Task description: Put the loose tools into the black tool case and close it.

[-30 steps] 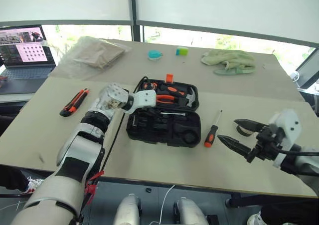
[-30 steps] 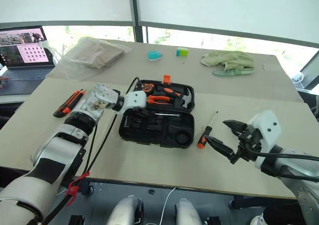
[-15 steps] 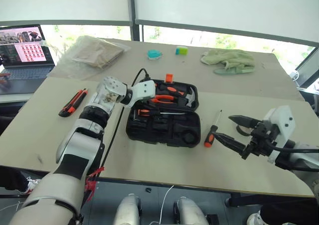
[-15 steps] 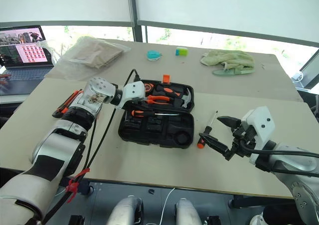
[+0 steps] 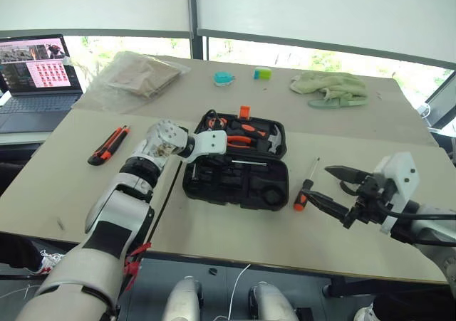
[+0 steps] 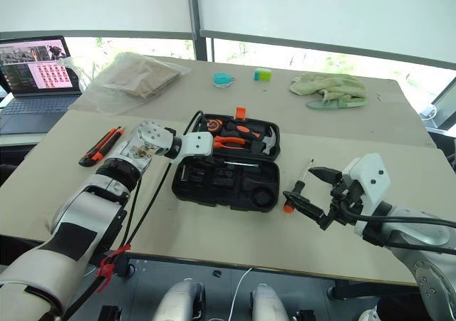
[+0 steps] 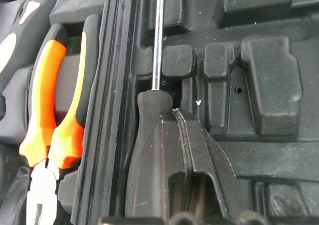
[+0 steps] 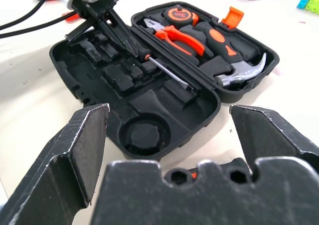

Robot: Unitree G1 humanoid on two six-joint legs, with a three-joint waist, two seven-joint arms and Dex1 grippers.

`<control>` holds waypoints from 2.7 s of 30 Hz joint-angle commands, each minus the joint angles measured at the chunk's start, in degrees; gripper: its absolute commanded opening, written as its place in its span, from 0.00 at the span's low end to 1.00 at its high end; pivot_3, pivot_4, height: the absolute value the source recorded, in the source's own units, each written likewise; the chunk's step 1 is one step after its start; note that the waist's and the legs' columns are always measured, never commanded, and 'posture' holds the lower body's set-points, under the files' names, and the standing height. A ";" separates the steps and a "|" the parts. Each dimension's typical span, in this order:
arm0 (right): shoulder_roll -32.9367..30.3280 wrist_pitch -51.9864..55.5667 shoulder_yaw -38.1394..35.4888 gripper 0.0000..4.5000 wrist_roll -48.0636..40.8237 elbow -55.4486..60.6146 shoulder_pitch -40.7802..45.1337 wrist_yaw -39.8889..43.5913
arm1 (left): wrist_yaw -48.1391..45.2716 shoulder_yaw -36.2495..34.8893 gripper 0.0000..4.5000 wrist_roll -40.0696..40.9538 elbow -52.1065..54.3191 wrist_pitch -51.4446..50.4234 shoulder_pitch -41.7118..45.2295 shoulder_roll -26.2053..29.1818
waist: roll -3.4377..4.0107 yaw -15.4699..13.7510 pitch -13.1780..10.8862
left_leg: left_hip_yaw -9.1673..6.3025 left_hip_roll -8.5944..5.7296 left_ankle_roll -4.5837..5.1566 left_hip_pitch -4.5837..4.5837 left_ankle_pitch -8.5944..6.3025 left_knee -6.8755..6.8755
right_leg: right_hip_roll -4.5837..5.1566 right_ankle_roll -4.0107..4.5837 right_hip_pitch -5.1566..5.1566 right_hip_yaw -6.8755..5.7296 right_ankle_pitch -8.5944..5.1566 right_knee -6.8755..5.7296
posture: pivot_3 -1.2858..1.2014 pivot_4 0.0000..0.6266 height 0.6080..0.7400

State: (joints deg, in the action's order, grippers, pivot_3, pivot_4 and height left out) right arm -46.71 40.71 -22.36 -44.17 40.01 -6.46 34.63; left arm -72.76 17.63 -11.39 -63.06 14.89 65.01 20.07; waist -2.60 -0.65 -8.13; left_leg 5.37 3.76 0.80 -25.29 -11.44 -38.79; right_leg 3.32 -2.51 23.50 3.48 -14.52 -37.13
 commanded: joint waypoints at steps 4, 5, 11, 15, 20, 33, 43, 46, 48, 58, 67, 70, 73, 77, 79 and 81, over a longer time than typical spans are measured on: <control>0.19 -0.49 -1.96 1.00 -0.71 1.44 -0.01 -0.24 | -2.08 -4.43 0.01 4.33 0.92 -4.50 4.20 -0.32 | 0.00 0.05 0.00 | -0.02 0.00 0.00 -0.11 0.00 0.01 | -0.01 0.00 0.12 0.00 0.00 -0.01 | 0.52 0.24 1.00; 0.25 -0.54 -1.65 1.00 -0.56 1.33 0.14 -0.27 | -1.08 -4.43 0.01 3.88 0.57 -4.23 4.41 -0.37 | 0.00 0.05 0.00 | -0.02 0.00 0.00 -0.12 0.00 0.01 | -0.01 0.00 0.13 0.00 0.00 -0.01 | 0.52 0.24 1.00; 0.25 -0.30 0.01 1.00 -0.18 0.64 1.87 -0.44 | 3.41 -2.33 0.01 0.19 -1.70 -1.02 4.03 -0.94 | 0.00 0.04 0.00 | -0.02 -0.01 0.00 -0.12 0.00 0.01 | -0.01 -0.01 0.13 0.00 0.00 0.00 | 0.52 0.24 1.00; -0.02 0.14 0.22 1.00 -0.47 0.41 2.88 -0.54 | 3.08 -1.35 0.01 -1.08 -2.16 0.73 3.16 -1.02 | 0.00 0.03 0.00 | -0.01 -0.01 0.00 -0.18 0.00 0.01 | -0.01 0.00 0.18 0.00 0.00 0.00 | 0.52 0.24 1.00; 0.07 0.08 0.57 1.00 -0.18 0.10 3.21 -0.54 | 3.44 0.65 0.01 -3.21 -2.39 2.99 1.36 -0.97 | 0.00 -0.04 0.00 | -0.01 -0.01 0.00 -0.19 0.00 0.01 | -0.01 0.00 0.19 0.00 0.00 -0.01 | 0.52 0.24 1.00; 0.57 0.01 -0.04 1.00 0.49 0.82 1.61 -1.47 | 7.11 2.01 0.01 -4.96 -4.12 6.12 0.94 -0.99 | 0.02 -0.12 0.01 | -0.03 -0.01 0.00 0.12 -0.01 0.01 | 0.02 0.00 -0.18 -0.04 0.00 0.04 | 0.52 0.24 1.00; 7.54 3.31 -24.78 1.00 -7.08 10.72 -22.56 -4.00 | -19.74 -9.31 0.54 32.84 38.61 -43.57 -5.06 15.18 | 0.36 0.64 0.05 | -0.37 0.02 -0.03 -0.66 0.02 -0.01 | -0.01 0.01 0.75 -0.06 -0.08 -0.44 | 0.52 0.24 1.00; 10.64 3.10 -32.13 1.00 -10.00 13.29 -32.79 -2.00 | -19.74 -7.23 0.79 43.07 53.06 -52.62 -9.68 23.55 | 0.62 0.87 0.08 | -0.52 0.03 -0.03 -0.47 0.01 0.05 | 0.03 0.02 0.60 -0.05 -0.17 -0.45 | 0.52 0.24 1.00; 11.97 2.42 -33.93 1.00 -10.98 13.89 -36.79 -1.81 | -19.74 -6.72 0.96 45.61 57.37 -53.80 -11.17 26.58 | 0.62 0.83 0.07 | -0.51 0.04 -0.04 -0.28 0.01 0.08 | 0.02 0.08 0.50 -0.05 -0.21 -0.52 | 0.52 0.24 1.00; 7.17 4.03 -14.15 1.00 -6.10 10.39 -23.95 -9.56 | -19.71 -5.65 1.00 42.94 58.67 -50.32 -10.93 25.07 | 0.57 1.32 0.04 | -0.43 0.05 -0.01 0.65 0.07 0.09 | 0.06 0.47 -0.46 0.01 -0.59 -0.12 | 0.52 0.24 1.00; 10.67 6.59 11.87 1.00 8.84 -5.61 1.62 -19.58 | -18.54 -6.48 1.00 42.29 62.29 -50.86 -11.63 23.95 | 0.54 1.20 -0.08 | -0.25 -0.04 0.00 0.19 0.05 0.20 | -0.05 0.28 -0.08 0.05 -0.30 -0.06 | 0.52 0.24 1.00; 11.16 5.63 17.04 1.00 13.72 -9.43 3.81 -19.84 | -17.79 -6.83 1.00 41.74 62.20 -50.60 -11.91 24.18 | 0.53 0.90 -0.08 | -0.26 -0.04 0.00 0.07 0.05 0.19 | -0.04 0.23 -0.02 -0.05 -0.30 -0.06 | 0.52 0.24 1.00; 14.30 5.35 17.53 1.00 14.65 -12.50 6.19 -20.86 | -17.01 -6.91 1.00 40.83 61.48 -49.89 -12.04 24.26 | 0.54 0.87 -0.08 | -0.25 -0.03 0.00 0.04 0.05 0.19 | -0.04 0.22 0.00 -0.05 -0.30 -0.05 | 0.52 0.24 1.00; 16.34 5.84 18.85 1.00 16.92 -14.71 8.51 -21.46 | -16.58 -6.77 1.00 39.17 60.42 -48.00 -12.18 24.19 | 0.54 1.18 -0.08 | -0.24 -0.03 0.00 0.04 0.05 0.18 | -0.05 0.21 0.02 -0.04 -0.30 -0.07 | 0.52 0.24 1.00; 17.48 7.06 18.91 1.00 19.48 -16.55 9.66 -24.49 | -15.30 -6.69 1.00 37.98 59.55 -46.64 -11.96 23.50 | 0.54 1.22 -0.08 | -0.24 -0.03 0.00 0.04 0.05 0.18 | -0.05 0.21 0.04 -0.05 -0.30 -0.08 | 0.52 0.24 1.00; 17.98 7.33 18.75 1.00 21.54 -17.06 9.86 -26.05 | -14.96 -6.60 1.00 37.48 59.00 -46.01 -11.84 23.11 | 0.54 1.18 -0.08 | -0.25 -0.03 0.00 0.03 0.05 0.19 | -0.06 0.21 0.04 -0.05 -0.30 -0.08 | 0.52 0.24 1.00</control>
State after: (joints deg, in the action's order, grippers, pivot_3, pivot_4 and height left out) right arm -28.63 47.29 -2.76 -25.06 23.12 3.23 10.74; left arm -88.23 12.38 26.68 -3.99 -32.49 52.84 43.38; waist -2.07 0.53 -8.22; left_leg 5.13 3.73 0.80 -25.26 -11.39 -38.60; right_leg 3.27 -2.30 23.53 3.43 -14.81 -37.20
